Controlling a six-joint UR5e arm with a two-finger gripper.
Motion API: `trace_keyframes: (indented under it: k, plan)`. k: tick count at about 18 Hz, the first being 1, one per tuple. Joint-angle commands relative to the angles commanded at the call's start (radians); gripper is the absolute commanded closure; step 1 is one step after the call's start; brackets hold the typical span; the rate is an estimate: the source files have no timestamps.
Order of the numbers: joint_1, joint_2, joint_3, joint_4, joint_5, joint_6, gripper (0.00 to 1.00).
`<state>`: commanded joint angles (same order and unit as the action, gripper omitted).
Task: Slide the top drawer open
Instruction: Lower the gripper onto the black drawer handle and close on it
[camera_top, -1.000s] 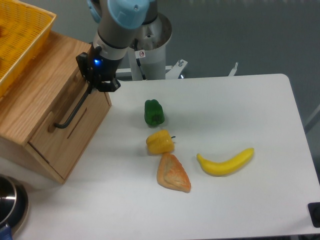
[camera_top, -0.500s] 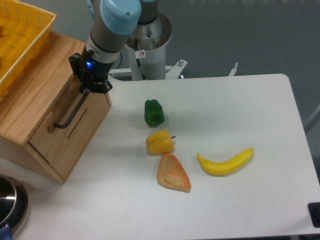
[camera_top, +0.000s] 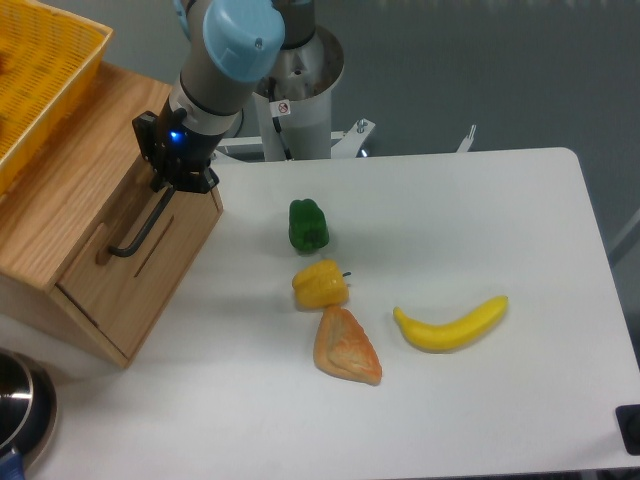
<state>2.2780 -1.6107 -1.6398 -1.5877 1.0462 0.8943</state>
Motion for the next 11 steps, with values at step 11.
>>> trace_keyframes:
  k: [11]
  plan:
    - [-0.003, -0.011, -0.002, 0.000, -0.008, 0.000, 1.00]
